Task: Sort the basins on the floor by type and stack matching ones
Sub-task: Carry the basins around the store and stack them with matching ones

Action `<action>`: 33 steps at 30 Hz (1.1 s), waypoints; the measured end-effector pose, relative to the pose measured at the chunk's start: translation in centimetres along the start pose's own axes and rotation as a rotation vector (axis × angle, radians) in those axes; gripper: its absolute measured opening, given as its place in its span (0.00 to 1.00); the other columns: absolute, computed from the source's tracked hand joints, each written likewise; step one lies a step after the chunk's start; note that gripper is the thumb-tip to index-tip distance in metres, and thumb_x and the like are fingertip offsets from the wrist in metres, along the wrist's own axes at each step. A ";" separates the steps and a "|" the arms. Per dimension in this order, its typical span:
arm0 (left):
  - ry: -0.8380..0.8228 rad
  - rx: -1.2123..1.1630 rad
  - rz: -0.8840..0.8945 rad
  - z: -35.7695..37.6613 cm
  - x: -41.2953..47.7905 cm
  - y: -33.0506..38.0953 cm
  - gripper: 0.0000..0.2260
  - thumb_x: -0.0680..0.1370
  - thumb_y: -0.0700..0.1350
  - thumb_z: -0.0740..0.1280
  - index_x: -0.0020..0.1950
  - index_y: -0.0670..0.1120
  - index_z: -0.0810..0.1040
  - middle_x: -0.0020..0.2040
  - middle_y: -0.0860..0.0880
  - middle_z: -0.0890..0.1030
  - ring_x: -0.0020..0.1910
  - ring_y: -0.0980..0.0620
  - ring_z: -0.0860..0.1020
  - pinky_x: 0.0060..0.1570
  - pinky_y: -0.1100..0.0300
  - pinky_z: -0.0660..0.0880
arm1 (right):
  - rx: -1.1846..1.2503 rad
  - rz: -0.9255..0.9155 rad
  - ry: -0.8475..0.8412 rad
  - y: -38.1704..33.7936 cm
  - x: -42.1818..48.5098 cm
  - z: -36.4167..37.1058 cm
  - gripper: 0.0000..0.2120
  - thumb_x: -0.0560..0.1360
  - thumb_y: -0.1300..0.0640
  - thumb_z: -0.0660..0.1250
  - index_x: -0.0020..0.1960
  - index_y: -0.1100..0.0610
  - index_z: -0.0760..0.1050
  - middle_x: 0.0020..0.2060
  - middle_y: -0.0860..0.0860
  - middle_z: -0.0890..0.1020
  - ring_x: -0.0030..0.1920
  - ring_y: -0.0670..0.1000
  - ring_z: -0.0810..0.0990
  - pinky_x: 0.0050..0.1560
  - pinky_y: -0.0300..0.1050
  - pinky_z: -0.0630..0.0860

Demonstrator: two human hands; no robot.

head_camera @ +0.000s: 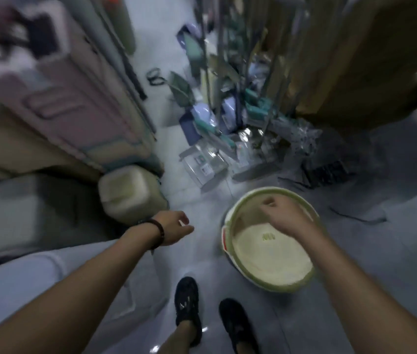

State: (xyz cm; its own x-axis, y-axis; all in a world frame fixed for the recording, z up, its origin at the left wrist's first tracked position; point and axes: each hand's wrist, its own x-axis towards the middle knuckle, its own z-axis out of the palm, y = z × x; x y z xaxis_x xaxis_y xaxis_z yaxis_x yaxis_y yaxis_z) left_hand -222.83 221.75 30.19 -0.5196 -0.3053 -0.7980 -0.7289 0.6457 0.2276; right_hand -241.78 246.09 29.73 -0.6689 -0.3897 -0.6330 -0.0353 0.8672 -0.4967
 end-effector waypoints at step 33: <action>0.841 -0.848 -1.046 20.9 -80.6 -68.8 0.11 0.80 0.57 0.67 0.56 0.52 0.80 0.54 0.50 0.82 0.52 0.48 0.80 0.52 0.56 0.79 | -1.043 -1.424 -0.747 -57.2 -71.7 64.3 0.19 0.82 0.49 0.64 0.66 0.59 0.80 0.56 0.61 0.85 0.56 0.60 0.83 0.52 0.52 0.80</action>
State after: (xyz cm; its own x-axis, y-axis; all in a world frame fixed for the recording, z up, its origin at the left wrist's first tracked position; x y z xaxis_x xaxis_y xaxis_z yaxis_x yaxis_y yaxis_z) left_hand -121.51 216.60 67.17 0.4709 -0.8150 -0.3376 -0.7851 -0.5617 0.2609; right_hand -144.05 204.55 65.36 0.6505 -0.6637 -0.3693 -0.7449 -0.4625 -0.4808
